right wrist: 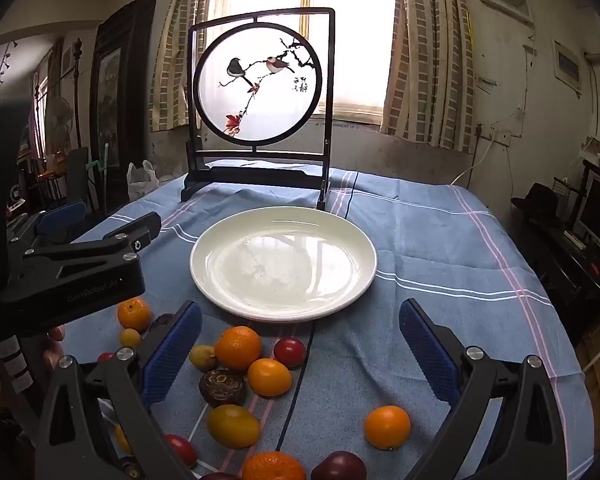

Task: Organize fruits
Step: 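Move both tools toward the scattered fruits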

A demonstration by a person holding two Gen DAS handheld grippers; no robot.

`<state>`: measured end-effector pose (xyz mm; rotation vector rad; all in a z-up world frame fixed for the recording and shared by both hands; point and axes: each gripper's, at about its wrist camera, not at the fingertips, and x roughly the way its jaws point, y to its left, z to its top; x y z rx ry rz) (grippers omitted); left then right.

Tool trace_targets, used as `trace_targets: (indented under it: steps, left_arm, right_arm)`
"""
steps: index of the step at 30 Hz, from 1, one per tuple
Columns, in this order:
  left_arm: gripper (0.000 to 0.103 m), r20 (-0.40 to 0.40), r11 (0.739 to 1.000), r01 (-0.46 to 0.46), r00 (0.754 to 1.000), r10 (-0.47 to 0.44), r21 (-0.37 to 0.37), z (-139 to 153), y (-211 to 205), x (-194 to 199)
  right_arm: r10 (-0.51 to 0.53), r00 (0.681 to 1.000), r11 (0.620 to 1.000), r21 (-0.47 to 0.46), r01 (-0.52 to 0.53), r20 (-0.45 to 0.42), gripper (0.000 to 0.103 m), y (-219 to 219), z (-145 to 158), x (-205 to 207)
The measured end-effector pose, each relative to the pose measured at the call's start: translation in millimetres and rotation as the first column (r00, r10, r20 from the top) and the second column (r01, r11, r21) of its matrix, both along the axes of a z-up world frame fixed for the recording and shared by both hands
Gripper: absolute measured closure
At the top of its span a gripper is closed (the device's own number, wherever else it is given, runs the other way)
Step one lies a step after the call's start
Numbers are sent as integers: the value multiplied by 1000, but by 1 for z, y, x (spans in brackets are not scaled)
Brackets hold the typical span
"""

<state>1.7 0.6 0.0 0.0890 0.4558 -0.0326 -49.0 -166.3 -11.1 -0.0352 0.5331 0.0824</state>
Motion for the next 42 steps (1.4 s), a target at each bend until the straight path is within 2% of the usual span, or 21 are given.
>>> trace_targets:
  steps: [5,6,8,14,25,42]
  left_arm:
    - [5,5,1000,10,1000,-9,-11,1,1,-4]
    - [5,-26,1000,9,1000,-10,-29,-2,2,4]
    - [5,-39,999,14,999,-15,-34,-8,3,9]
    - [5,-38,1000,-1,999,1,-15,-7,3,7]
    - [5,-44,1000,-30,999,30,0,-8,4,9]
    - [5,-96,1000,-4,995,3,0,-13,-2,9]
  right_arm:
    - [-2,1000,999,39,3,-25,4,-3,2,4]
    - [-2,1000,1000,11,2,3,4,3,-2,1]
    - [1,1000,1000,6,-1,4,4,1,-3,2]
    - [9,1000,1000,-20,-9,2,4,7,-7,3]
    - [6,1000,1000,-5,-6,-14,4,3,-10,5]
    - [10,1000,1000,-6,-11,-16,4,2,-11,2]
